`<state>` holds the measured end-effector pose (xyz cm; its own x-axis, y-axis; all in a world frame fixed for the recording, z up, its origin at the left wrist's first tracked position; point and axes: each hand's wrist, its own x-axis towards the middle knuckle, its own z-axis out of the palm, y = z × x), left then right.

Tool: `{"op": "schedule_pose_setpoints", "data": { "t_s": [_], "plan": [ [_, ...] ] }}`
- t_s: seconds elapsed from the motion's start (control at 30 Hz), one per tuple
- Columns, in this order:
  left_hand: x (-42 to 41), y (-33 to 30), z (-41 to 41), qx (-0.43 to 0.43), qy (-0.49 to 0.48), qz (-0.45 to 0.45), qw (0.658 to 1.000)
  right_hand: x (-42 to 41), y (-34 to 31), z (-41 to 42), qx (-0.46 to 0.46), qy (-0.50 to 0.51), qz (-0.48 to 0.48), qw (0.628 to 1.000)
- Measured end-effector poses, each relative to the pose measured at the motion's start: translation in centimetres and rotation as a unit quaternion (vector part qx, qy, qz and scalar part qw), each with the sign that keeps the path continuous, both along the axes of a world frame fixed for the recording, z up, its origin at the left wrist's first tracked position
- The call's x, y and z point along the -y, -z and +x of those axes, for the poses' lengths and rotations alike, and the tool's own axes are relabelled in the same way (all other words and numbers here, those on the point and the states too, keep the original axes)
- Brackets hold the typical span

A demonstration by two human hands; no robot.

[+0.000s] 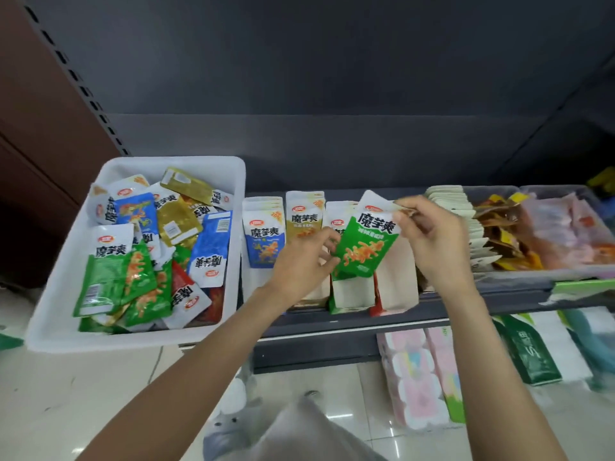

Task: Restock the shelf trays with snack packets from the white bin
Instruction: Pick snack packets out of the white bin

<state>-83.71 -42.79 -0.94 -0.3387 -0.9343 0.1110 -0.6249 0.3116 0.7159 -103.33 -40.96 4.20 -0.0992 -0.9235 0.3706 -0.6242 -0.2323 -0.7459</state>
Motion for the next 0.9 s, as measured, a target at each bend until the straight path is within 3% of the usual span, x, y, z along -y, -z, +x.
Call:
{"op": "schedule_pose_setpoints", "data": {
  "t_s": [0.13,0.4,0.53,0.67,0.9],
  "plan": [
    [0.5,2.2,-0.9,0.09,-0.075,0.015,0.993,2.7,1.2,-1.4,-0.092,-0.024,-0.033,0.995],
    [0.3,3.4,-1.5,0.187,-0.073,0.081,0.976,5.3,3.4,1.2,-0.185,-0.093,0.0,0.978],
    [0.3,3.5,-1.8,0.185,-0.096,0.068,0.976,6.0,5.3,1.7,-0.275,-0.045,0.027,0.96],
    [0.3,3.4,-2.3,0.215,-0.114,0.047,0.969,6.1,7.1,1.5,-0.386,0.003,-0.046,0.921],
    [0.1,3.6,-2.5,0.21,-0.119,0.034,0.97,5.6,7.4,1.9,-0.395,0.061,-0.064,0.915]
  ]
}}
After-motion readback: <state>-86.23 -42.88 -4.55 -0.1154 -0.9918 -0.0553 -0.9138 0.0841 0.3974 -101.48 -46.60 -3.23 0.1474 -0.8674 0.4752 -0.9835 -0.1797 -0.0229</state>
